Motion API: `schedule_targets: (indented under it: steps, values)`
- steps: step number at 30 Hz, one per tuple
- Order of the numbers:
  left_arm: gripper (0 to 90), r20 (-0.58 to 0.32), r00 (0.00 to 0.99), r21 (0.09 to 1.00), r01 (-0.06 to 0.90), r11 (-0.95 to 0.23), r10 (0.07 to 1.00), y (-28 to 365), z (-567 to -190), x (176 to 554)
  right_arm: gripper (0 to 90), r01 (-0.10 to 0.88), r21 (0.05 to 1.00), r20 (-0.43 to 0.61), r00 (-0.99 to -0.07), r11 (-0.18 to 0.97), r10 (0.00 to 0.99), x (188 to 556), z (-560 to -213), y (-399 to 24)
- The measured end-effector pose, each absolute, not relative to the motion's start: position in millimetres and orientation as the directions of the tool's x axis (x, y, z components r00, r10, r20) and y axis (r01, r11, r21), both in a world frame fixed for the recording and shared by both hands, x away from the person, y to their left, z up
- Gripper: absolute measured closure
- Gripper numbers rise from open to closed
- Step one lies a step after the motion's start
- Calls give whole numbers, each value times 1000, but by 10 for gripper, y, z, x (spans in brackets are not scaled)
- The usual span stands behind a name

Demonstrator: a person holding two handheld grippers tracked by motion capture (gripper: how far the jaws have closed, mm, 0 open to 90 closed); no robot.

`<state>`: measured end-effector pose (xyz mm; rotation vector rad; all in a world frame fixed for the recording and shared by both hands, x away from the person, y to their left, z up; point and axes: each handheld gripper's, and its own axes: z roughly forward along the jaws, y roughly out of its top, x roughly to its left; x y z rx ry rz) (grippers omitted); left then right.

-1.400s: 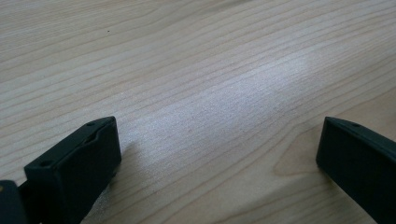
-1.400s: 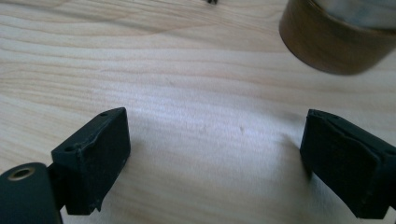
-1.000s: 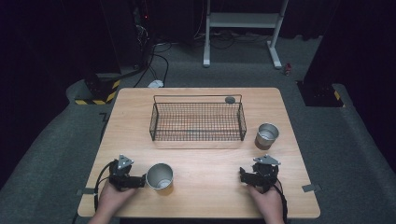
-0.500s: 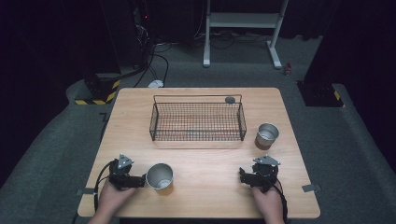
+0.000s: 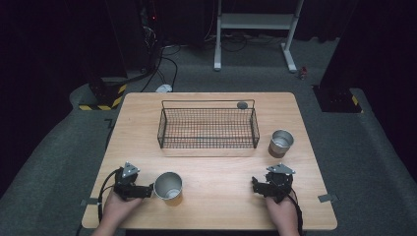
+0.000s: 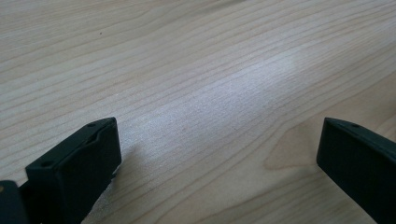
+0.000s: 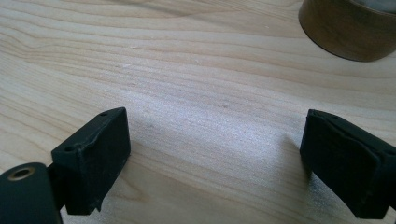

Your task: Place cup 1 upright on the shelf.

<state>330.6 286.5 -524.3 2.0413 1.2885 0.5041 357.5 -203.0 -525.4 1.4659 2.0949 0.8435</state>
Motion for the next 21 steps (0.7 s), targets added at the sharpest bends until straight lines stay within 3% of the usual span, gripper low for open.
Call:
schedule_targets:
  steps: [21]
  values:
    - [5,-70,462,837,509,-200,884,3019,-4840,3066,84,669,698,-12,-346,256,938,3572,-5253,-2024]
